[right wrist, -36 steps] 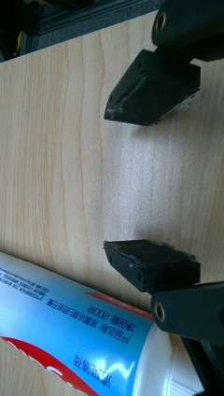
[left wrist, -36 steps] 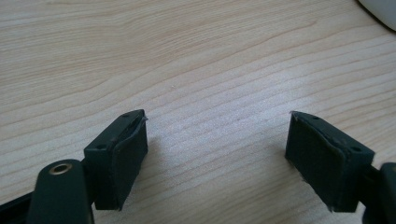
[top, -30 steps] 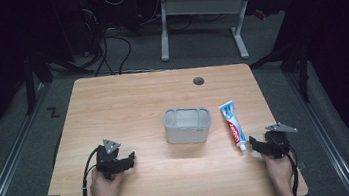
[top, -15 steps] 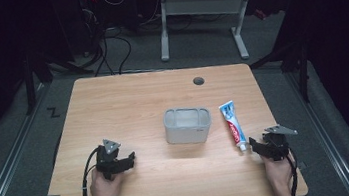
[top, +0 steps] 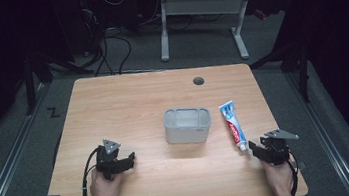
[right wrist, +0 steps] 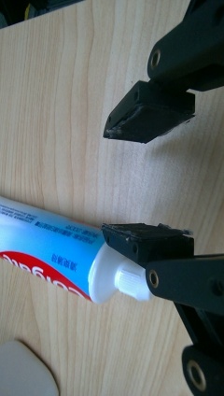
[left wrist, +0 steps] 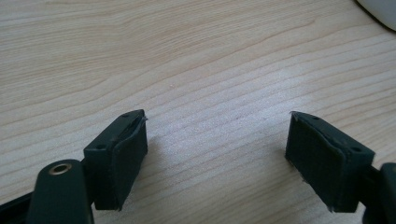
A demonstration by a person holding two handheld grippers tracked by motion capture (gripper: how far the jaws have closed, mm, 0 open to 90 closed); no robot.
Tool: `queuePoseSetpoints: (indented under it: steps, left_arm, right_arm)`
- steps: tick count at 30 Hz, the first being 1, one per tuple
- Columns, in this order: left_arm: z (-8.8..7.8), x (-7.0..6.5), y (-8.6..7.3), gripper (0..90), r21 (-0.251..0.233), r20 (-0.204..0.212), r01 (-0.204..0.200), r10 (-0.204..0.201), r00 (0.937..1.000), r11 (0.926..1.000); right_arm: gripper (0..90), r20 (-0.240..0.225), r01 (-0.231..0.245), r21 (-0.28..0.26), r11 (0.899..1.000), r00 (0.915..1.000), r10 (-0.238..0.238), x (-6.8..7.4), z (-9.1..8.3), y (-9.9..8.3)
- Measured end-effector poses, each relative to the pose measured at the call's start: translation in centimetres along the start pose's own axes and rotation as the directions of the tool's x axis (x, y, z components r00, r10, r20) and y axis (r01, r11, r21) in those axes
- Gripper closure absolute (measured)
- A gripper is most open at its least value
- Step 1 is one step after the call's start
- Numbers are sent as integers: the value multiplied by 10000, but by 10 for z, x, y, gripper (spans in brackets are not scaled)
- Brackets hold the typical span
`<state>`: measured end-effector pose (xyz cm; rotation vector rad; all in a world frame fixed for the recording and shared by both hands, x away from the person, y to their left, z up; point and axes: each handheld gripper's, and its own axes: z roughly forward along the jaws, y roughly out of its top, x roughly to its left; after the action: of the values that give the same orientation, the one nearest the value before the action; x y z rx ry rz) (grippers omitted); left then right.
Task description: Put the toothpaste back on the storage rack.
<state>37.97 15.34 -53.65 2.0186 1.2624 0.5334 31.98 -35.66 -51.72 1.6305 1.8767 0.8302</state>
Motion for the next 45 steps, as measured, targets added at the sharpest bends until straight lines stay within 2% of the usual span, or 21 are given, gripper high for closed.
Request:
queuePoseSetpoints:
  steps: [7,10,14,15,16,17,18,19,21,27,34,38,39,45]
  left_arm:
    - [0,0,0,212,1,1,-17,17,10000,10000]
    - [0,0,0,212,3,1,-21,21,10000,10000]
    - [0,0,0,212,5,4,-21,21,10000,10000]
    - [0,0,0,212,4,3,-24,24,10000,10000]
    - [0,0,0,212,5,3,-20,20,10000,10000]
    - [0,0,0,212,6,4,-20,20,10000,10000]
    - [0,0,0,212,25,24,-10,9,10000,10000]
    - [0,0,0,212,22,25,-5,5,10000,10000]
    - [0,0,0,212,24,22,-4,4,10000,10000]
    - [0,0,0,212,24,16,-6,6,10000,10000]
    - [0,0,0,212,23,16,-22,22,10000,10000]
    - [0,0,0,213,24,16,-10,10,10000,10000]
    - [-1,0,0,212,27,16,-13,13,10000,10000]
    - [0,0,0,212,22,21,-2,2,10000,10000]
  right_arm:
    - [477,-126,14,-129,9999,9999,-16,3,-13,-1]
    - [470,-433,207,-279,9994,9988,-219,7,-22,-3]
    - [470,-541,221,-355,9991,9982,-240,11,-28,-4]
    - [456,-445,443,-466,9979,9979,-464,14,-30,-4]
    - [456,-445,443,-466,9979,9979,-464,14,-30,-4]
    - [450,-304,712,-636,9954,9969,-732,19,-33,-4]
    - [450,-304,712,-636,9954,9969,-732,19,-33,-4]
    - [444,-271,978,-726,9926,9946,-1000,23,-34,-4]
    - [432,-318,1213,-748,9898,9918,-1239,27,-36,-3]
    - [429,-427,1240,-840,9887,9909,-1279,33,-38,-1]
    - [432,-487,1516,-829,9850,9866,-1559,42,-29,2]
    - [448,-496,1721,-1013,9799,9828,-1777,50,-27,6]
    - [457,-426,1783,-1283,9756,9818,-1851,53,-29,9]
    - [458,-799,1800,-1319,9748,9783,-1914,56,-26,21]
